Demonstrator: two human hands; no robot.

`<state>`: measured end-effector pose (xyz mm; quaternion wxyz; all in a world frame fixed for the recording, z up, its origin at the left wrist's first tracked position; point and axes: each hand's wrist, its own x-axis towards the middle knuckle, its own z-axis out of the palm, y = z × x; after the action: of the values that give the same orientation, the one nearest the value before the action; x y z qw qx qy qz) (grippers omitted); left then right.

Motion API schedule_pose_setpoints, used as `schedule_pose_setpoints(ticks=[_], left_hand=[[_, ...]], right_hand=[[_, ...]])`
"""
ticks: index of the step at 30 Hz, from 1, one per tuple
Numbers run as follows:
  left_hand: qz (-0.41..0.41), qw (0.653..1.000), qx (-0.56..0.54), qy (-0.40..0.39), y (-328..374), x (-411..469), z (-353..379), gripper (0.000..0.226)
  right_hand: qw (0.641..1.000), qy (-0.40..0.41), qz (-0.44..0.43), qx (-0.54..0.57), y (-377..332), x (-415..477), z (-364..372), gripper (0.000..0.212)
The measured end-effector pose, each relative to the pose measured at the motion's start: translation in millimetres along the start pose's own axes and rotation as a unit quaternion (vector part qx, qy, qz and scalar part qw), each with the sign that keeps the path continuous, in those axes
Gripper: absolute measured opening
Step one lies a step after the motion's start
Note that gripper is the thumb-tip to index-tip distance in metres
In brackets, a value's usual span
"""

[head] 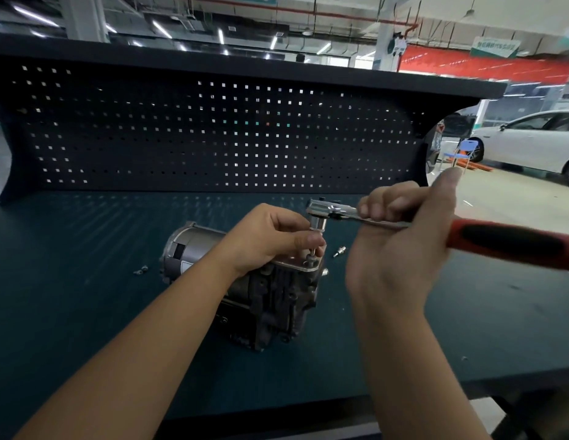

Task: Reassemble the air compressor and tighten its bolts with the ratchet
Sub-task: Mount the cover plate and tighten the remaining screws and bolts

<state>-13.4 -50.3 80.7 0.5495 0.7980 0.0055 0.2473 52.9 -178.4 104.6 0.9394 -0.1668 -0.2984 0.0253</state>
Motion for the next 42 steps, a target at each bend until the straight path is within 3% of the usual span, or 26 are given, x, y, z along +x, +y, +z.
schedule_pose_setpoints(ticks=[4,9,12,17,20,24,29,42], left_hand=[[0.004,1.000,0.000,0.000,0,0,0,0.017],[0.006,1.000,-0.002,-0.007,-2,0,-2,0.018],[0.007,1.000,0.005,-0.014,-2,0,-2,0.015],[0.000,1.000,0.008,-0.013,-3,0,-2,0.020],[0.002,1.000,0.013,-0.015,-2,0,-2,0.020],[-0.001,1.000,0.026,-0.009,-1,-1,-3,0.020],[-0.022,0.994,0.068,-0.085,3,1,-12,0.012],[-0.005,0.992,0.099,-0.074,2,1,-11,0.013]], right_hand=[[0.977,0.061,0.146,0.141,4,25,-21,0.052],[0.903,0.068,0.285,0.315,22,40,-32,0.044],[0.870,0.108,0.317,0.363,27,41,-33,0.046],[0.961,0.040,0.205,0.182,8,33,-19,0.056],[0.988,0.023,0.124,0.092,1,20,-4,0.058],[0.994,0.031,0.088,0.065,-2,10,0,0.059],[0.995,0.042,0.070,0.057,-5,12,-9,0.056],[0.992,0.057,0.041,0.105,-14,32,-6,0.058]])
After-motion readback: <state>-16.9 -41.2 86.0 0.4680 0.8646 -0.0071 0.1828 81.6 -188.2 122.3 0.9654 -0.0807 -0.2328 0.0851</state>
